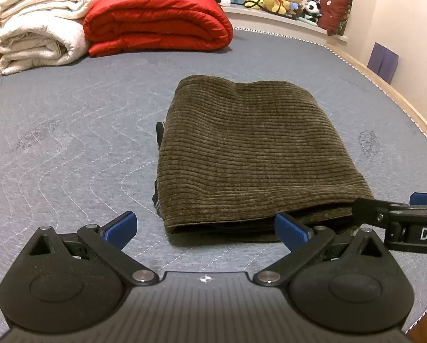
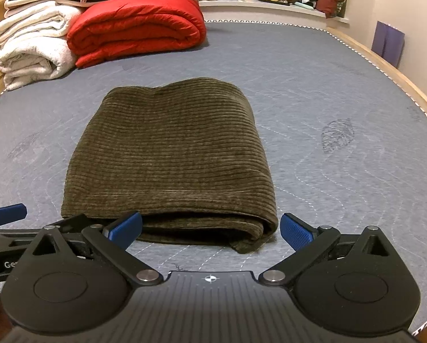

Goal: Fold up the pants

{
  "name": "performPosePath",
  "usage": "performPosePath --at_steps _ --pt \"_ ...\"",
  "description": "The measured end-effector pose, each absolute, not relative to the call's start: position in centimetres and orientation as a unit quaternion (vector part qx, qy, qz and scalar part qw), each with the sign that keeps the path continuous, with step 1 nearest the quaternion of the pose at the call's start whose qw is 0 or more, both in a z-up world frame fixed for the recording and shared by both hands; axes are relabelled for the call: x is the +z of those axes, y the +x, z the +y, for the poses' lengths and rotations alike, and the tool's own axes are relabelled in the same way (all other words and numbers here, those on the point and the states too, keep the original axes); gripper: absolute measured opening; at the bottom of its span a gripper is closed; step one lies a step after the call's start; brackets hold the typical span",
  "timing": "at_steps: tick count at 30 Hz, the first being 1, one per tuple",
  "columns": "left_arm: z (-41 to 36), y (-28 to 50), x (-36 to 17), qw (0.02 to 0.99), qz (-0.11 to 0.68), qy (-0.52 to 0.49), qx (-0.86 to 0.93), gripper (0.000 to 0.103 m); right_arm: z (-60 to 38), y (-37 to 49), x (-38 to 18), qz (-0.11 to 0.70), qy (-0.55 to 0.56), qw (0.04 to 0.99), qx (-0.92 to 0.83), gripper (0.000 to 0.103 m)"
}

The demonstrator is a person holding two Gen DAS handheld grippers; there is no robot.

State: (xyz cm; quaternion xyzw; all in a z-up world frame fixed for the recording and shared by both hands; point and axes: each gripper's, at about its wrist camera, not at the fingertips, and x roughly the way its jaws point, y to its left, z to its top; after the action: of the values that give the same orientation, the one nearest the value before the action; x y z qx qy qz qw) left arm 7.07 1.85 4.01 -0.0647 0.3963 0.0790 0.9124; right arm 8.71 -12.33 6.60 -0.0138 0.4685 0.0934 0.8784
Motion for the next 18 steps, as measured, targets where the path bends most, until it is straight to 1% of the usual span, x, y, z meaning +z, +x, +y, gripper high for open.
performPosePath --at_steps 18 --pt "1.85 7.09 4.19 0.915 0.392 -0.063 0.075 0.103 -12.12 8.69 6.34 0.473 -0.018 0.876 0.094 0.102"
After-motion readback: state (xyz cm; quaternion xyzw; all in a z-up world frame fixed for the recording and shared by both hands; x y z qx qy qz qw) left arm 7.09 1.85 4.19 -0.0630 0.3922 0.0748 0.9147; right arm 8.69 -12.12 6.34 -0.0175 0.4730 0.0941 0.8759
